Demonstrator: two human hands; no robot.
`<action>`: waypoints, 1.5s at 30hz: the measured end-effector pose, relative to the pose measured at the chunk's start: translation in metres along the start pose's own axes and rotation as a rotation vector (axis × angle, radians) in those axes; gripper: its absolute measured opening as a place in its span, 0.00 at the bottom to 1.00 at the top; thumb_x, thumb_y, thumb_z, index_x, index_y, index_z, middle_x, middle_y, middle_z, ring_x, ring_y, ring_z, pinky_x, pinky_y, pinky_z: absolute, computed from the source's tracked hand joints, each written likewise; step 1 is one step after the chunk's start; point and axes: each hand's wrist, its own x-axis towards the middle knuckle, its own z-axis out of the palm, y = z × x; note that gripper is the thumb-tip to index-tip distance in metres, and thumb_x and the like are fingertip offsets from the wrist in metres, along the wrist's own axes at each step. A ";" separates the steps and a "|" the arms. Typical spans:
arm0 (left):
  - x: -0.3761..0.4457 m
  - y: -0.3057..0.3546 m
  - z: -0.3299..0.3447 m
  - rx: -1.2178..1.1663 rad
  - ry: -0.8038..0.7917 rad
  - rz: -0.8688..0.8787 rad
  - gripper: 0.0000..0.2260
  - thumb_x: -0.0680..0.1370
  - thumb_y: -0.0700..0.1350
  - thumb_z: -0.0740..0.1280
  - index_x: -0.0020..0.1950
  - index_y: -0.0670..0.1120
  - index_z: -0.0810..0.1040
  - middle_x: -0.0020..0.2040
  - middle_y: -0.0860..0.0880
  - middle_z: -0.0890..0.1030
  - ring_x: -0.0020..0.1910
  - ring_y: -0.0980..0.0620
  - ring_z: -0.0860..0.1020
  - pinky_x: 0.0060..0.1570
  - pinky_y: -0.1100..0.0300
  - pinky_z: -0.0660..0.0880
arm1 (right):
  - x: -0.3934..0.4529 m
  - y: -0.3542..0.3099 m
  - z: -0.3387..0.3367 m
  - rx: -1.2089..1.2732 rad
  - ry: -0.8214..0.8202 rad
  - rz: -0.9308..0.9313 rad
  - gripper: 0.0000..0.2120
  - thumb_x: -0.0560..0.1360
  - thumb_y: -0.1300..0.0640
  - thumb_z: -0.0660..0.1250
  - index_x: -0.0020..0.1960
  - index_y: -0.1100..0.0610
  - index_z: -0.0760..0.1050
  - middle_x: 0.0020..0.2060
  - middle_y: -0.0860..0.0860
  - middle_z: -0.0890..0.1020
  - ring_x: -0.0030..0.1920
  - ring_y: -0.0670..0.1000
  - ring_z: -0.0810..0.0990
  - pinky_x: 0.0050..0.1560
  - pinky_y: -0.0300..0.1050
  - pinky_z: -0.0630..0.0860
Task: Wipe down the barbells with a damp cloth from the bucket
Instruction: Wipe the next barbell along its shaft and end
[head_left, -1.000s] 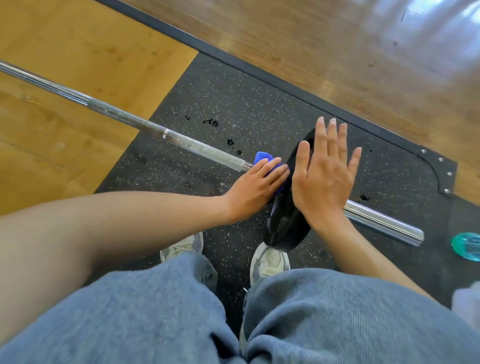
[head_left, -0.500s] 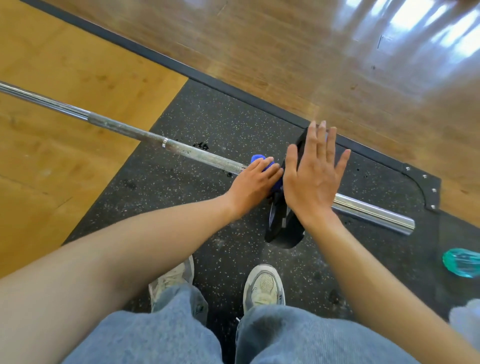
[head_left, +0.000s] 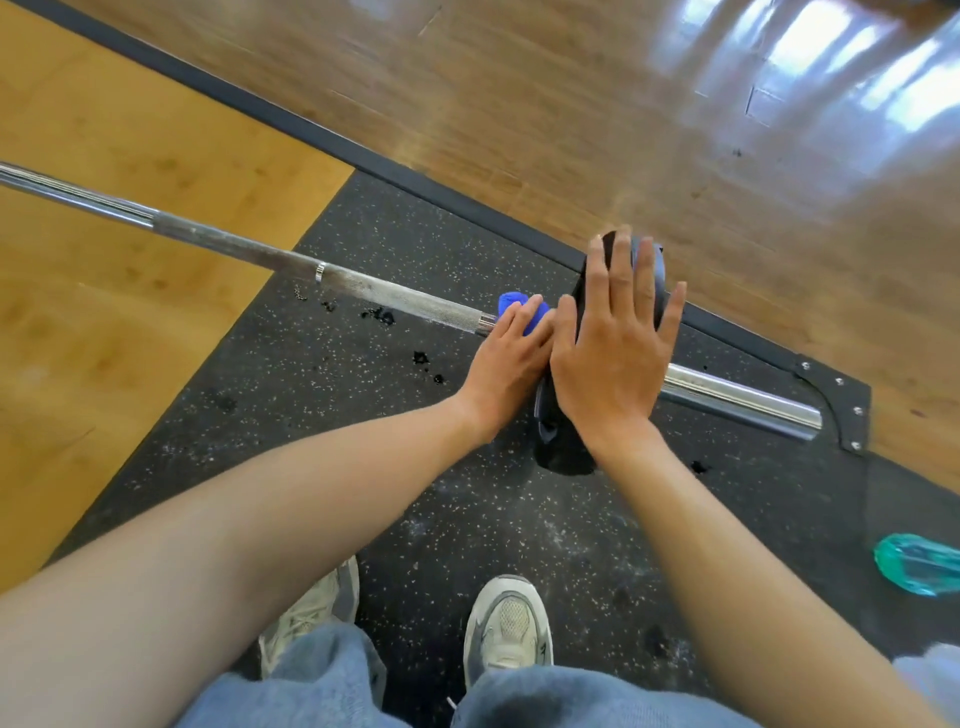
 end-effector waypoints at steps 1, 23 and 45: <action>-0.003 -0.002 0.000 0.004 0.009 0.012 0.23 0.79 0.38 0.58 0.75 0.40 0.70 0.71 0.41 0.75 0.71 0.36 0.73 0.69 0.42 0.72 | 0.012 0.002 0.003 0.000 0.008 0.014 0.27 0.84 0.45 0.50 0.82 0.52 0.57 0.82 0.52 0.56 0.82 0.52 0.50 0.80 0.60 0.47; 0.099 -0.052 0.042 -0.005 0.027 -0.050 0.21 0.76 0.37 0.60 0.68 0.39 0.77 0.61 0.41 0.81 0.64 0.35 0.76 0.65 0.42 0.74 | 0.138 0.024 0.040 -0.004 0.013 0.043 0.32 0.82 0.39 0.50 0.82 0.51 0.54 0.82 0.52 0.52 0.82 0.53 0.47 0.80 0.58 0.45; 0.098 -0.064 0.038 -0.139 0.017 0.033 0.18 0.73 0.32 0.67 0.63 0.38 0.78 0.57 0.40 0.81 0.59 0.35 0.77 0.63 0.43 0.75 | 0.127 0.021 0.042 0.003 0.057 0.123 0.33 0.81 0.36 0.49 0.81 0.52 0.59 0.82 0.54 0.55 0.82 0.56 0.48 0.80 0.60 0.45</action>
